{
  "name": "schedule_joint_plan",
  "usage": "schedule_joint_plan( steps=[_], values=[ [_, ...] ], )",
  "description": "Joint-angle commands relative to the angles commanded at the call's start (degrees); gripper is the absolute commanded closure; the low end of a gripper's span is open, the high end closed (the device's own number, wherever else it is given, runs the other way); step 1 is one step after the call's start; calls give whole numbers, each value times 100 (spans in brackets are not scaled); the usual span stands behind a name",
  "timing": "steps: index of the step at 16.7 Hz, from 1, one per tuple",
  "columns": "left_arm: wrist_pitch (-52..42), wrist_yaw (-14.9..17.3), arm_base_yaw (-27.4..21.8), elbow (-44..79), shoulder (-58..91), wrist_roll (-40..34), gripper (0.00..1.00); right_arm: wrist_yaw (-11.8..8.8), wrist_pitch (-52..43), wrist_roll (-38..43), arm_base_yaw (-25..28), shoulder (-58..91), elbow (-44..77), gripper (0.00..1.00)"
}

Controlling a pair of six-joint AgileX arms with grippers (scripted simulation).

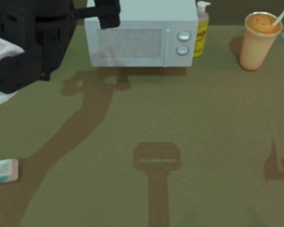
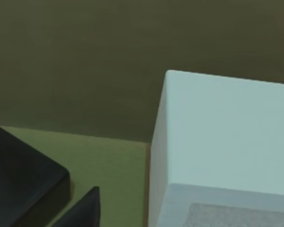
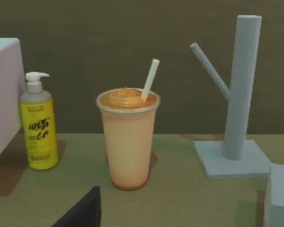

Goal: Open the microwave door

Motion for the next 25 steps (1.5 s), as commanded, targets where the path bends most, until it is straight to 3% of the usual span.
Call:
schedule_joint_plan(
  steps=[5, 10, 18, 25],
  values=[
    [-51, -783, -943, 1704, 2474, -498, 0, 0, 0, 0, 0, 0, 0, 0],
    [-167, -1216, -1430, 2516, 3705, -708, 0, 0, 0, 0, 0, 0, 0, 0],
    [-154, -1199, -1405, 2634, 3865, -685, 0, 0, 0, 0, 0, 0, 0, 0],
    [71, -768, -918, 3788, 5017, -334, 0, 0, 0, 0, 0, 0, 0, 0]
  ],
)
